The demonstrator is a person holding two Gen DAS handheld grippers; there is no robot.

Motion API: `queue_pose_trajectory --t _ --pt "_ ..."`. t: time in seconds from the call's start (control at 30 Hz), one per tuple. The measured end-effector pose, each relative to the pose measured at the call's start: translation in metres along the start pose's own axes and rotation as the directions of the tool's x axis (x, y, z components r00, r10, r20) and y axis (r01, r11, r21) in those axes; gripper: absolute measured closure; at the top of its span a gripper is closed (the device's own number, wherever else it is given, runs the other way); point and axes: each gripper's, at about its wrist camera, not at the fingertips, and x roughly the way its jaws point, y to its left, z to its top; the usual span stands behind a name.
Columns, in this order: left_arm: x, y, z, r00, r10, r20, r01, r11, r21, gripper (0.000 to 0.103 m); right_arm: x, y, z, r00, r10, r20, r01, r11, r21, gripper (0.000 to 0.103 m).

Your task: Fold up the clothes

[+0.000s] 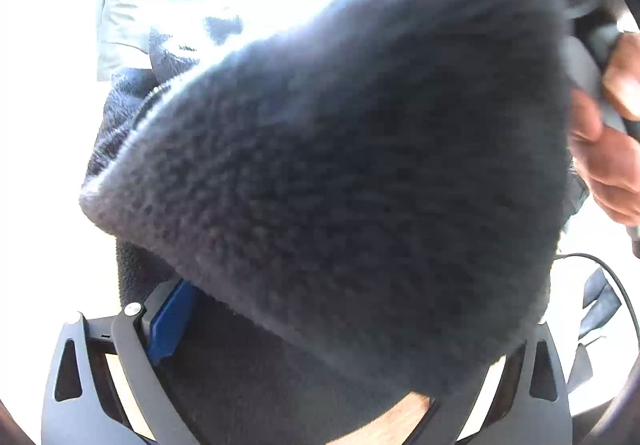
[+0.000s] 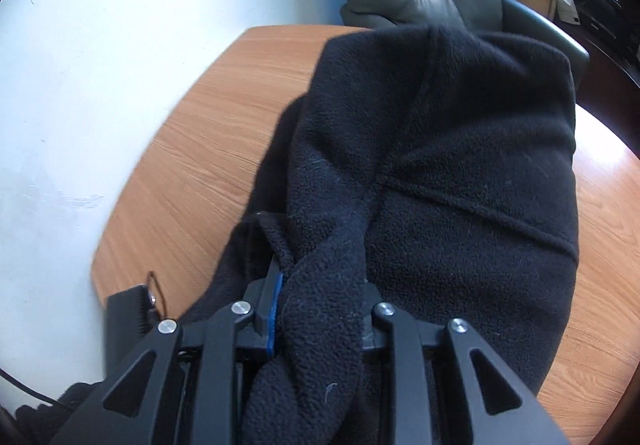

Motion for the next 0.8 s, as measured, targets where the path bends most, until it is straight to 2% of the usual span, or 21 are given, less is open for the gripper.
queue_pose_trajectory --t 0.07,0.13,0.2,0.3,0.4,0.47,0.5,0.57,0.6,0.63,0.67,0.73,0.77,0.8 --pt "-0.009 -0.002 -0.003 1.0 0.002 -0.019 -0.002 1.0 0.001 0.01 0.005 0.003 -0.001 1.0 -0.019 -0.012 0.018 0.999 -0.027 0.074" --pt "-0.02 -0.003 -0.007 0.999 0.0 -0.04 0.0 1.0 -0.005 0.012 0.01 0.005 -0.001 0.999 -0.036 -0.021 0.035 0.998 -0.052 0.065" --pt "-0.043 -0.002 -0.013 0.998 -0.011 -0.056 0.008 0.999 -0.05 0.012 0.012 0.007 -0.002 0.999 -0.026 -0.031 0.024 0.998 -0.061 0.043" --pt "-0.08 -0.001 -0.014 0.999 -0.007 -0.054 0.0 0.992 -0.125 0.012 0.004 0.014 -0.002 0.998 0.047 -0.044 -0.05 0.996 -0.071 0.024" --pt "-0.128 -0.006 0.013 0.999 0.006 0.037 0.001 0.982 -0.191 0.012 -0.038 0.012 0.0 0.985 0.172 0.029 -0.17 0.984 -0.06 0.021" --pt "-0.155 -0.022 0.045 0.991 -0.032 0.132 0.056 0.981 -0.187 0.008 -0.078 0.006 -0.003 0.971 0.204 0.128 -0.192 0.976 -0.099 0.009" --pt "-0.164 -0.035 0.066 0.979 -0.06 0.195 0.093 0.983 -0.161 0.002 -0.096 0.003 -0.006 0.962 0.208 0.174 -0.189 0.975 -0.12 0.004" --pt "-0.151 -0.054 0.088 0.975 -0.073 0.209 0.106 0.984 -0.147 0.0 -0.116 -0.002 -0.02 0.954 0.177 0.243 -0.148 0.98 -0.133 0.002" --pt "-0.144 -0.063 0.099 0.974 -0.079 0.213 0.111 0.984 -0.14 0.0 -0.13 -0.023 -0.02 0.948 0.174 0.266 -0.15 0.983 -0.107 0.0" --pt "-0.137 -0.072 0.11 0.972 -0.085 0.218 0.116 0.984 -0.133 0.0 -0.136 -0.037 -0.021 0.953 0.138 0.271 -0.121 0.989 -0.08 0.0" --pt "-0.123 -0.077 0.115 0.974 -0.107 0.201 0.137 0.981 -0.137 0.0 -0.141 -0.046 -0.025 0.955 0.104 0.277 -0.091 0.994 -0.059 0.0" --pt "-0.09 -0.087 0.114 0.981 -0.113 0.16 0.133 0.984 -0.12 0.0 -0.159 -0.057 -0.045 0.949 0.067 0.307 -0.052 0.997 -0.056 0.0" --pt "-0.079 -0.093 0.109 0.986 -0.088 0.143 0.105 0.988 -0.114 0.0 -0.17 -0.068 -0.049 0.944 0.056 0.324 -0.042 0.998 -0.052 0.0" --pt "-0.058 -0.088 0.107 0.995 -0.032 0.094 0.043 0.992 -0.117 0.0 -0.179 -0.077 -0.051 0.94 0.054 0.337 -0.044 0.998 -0.037 0.0"
